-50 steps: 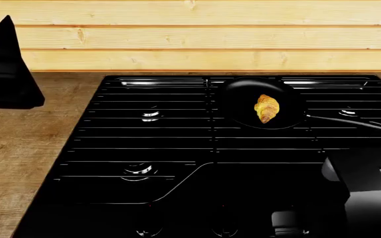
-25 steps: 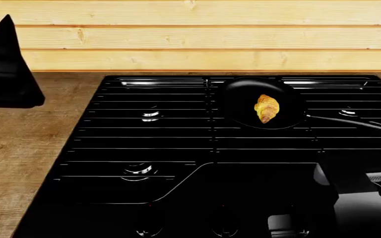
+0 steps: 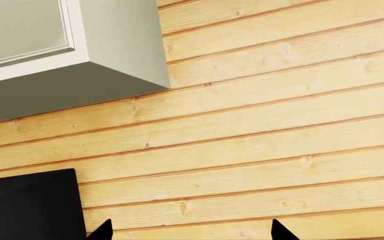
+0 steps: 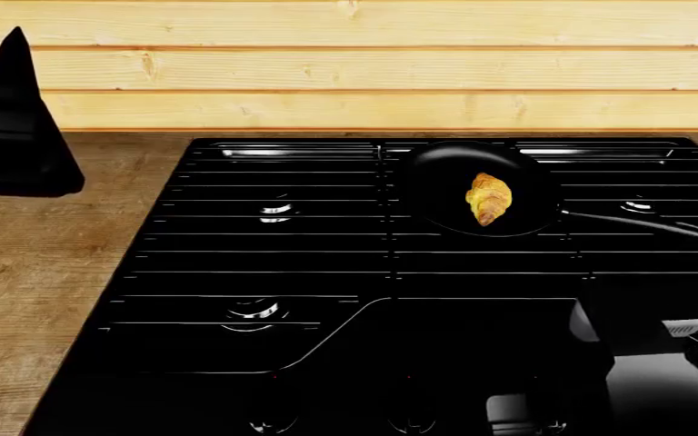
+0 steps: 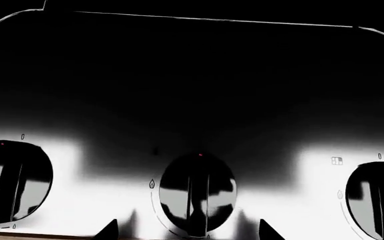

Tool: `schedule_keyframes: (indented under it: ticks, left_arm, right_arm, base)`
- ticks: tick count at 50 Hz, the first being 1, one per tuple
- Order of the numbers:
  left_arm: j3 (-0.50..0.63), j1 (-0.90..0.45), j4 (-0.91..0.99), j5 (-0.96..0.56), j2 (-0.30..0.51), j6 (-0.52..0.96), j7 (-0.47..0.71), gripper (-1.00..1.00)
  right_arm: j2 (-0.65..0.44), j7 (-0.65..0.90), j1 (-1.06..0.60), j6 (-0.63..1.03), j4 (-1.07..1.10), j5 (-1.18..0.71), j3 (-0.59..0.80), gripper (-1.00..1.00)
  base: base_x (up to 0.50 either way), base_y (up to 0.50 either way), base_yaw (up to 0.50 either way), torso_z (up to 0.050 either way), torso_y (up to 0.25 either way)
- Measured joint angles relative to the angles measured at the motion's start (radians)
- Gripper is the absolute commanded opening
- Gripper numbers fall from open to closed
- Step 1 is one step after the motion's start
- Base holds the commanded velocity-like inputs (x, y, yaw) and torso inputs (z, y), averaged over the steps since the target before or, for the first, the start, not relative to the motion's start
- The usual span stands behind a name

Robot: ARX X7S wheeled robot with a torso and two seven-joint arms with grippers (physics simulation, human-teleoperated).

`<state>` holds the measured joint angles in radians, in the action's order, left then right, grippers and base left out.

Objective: Pick the croissant and place it on the pan. Then turn on the stove to warm the croissant.

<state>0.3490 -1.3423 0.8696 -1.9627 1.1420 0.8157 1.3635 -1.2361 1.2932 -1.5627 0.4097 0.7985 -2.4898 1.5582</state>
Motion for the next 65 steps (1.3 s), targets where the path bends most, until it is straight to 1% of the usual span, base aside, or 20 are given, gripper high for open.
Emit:
schedule_keyframes:
  ticks: [23, 24, 34, 52, 56, 65]
  left_arm:
    - [0.012, 0.0, -0.009, 0.014, -0.01, 0.003, -0.006, 1.0]
    - [0.013, 0.0, -0.009, 0.014, -0.01, 0.003, -0.007, 1.0]
    - [0.02, 0.001, -0.011, 0.019, -0.016, 0.005, -0.006, 1.0]
    - [0.031, 0.004, -0.02, 0.034, -0.024, 0.009, -0.011, 1.0]
    - [0.031, -0.001, -0.019, 0.029, -0.021, 0.009, -0.008, 1.0]
    - [0.039, -0.022, -0.024, 0.019, -0.024, 0.015, 0.002, 1.0]
  right_arm:
    - [-0.001, -0.021, 0.017, 0.0, -0.023, 0.022, 0.003, 1.0]
    - [-0.002, -0.022, 0.017, 0.001, -0.024, 0.023, 0.003, -1.0]
    - [-0.016, -0.04, 0.03, 0.004, -0.043, 0.042, 0.009, -1.0]
    - [-0.007, -0.066, 0.031, 0.021, -0.067, 0.061, 0.018, -1.0]
    - [0.01, -0.056, 0.011, 0.087, -0.082, 0.066, 0.02, -1.0]
    - [0.071, -0.062, -0.062, 0.335, -0.121, 0.118, 0.035, -1.0]
  base:
    - [0.0, 0.0, 0.0, 0.0, 0.0]
    - [0.0, 0.0, 0.0, 0.0, 0.0]
    - [0.0, 0.0, 0.0, 0.0, 0.0]
    - [0.0, 0.0, 0.0, 0.0, 0.0]
    - [0.0, 0.0, 0.0, 0.0, 0.0]
    - [0.0, 0.0, 0.0, 0.0, 0.0]
